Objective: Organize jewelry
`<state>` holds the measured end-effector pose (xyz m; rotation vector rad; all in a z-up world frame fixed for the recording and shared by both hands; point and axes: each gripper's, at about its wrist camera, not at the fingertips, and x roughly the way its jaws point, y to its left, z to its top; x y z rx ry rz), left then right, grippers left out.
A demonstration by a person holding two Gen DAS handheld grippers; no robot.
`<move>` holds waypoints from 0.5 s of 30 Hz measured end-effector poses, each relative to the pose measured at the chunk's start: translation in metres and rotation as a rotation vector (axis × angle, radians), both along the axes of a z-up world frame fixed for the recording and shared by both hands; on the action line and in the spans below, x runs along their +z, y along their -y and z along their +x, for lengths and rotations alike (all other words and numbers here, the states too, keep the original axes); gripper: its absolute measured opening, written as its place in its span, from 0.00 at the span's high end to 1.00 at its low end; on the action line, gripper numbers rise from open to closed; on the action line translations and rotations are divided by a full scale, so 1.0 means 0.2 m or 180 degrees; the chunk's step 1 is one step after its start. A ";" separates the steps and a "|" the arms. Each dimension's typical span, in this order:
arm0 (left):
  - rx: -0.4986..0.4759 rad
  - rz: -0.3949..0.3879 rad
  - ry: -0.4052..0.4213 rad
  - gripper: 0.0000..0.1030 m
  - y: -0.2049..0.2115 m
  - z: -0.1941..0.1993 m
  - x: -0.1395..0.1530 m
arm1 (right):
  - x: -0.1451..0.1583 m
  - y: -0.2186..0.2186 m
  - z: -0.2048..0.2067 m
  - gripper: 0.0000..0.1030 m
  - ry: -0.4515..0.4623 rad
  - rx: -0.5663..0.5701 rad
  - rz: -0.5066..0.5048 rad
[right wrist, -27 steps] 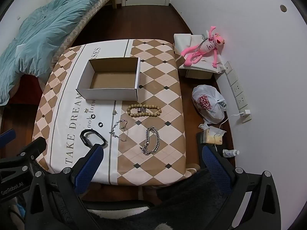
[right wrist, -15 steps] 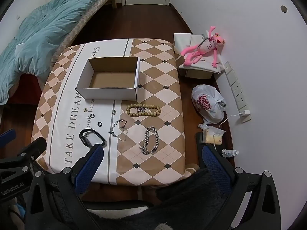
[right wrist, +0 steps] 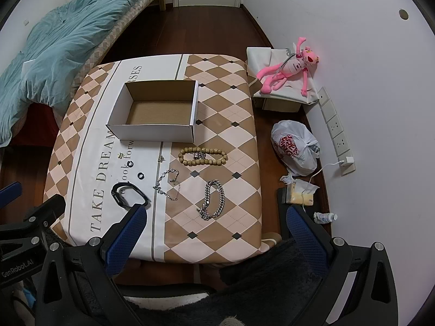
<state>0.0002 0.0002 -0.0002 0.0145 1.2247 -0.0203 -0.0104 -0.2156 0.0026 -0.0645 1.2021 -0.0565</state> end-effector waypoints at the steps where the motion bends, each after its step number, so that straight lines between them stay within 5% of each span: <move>1: 0.0001 0.0004 0.0001 0.00 0.00 0.00 0.00 | 0.00 0.00 0.00 0.00 0.0000 -0.0001 0.0002; 15: 0.0002 -0.0004 0.0008 0.00 0.03 0.00 -0.05 | 0.00 0.01 0.00 0.00 0.0015 -0.0006 0.0001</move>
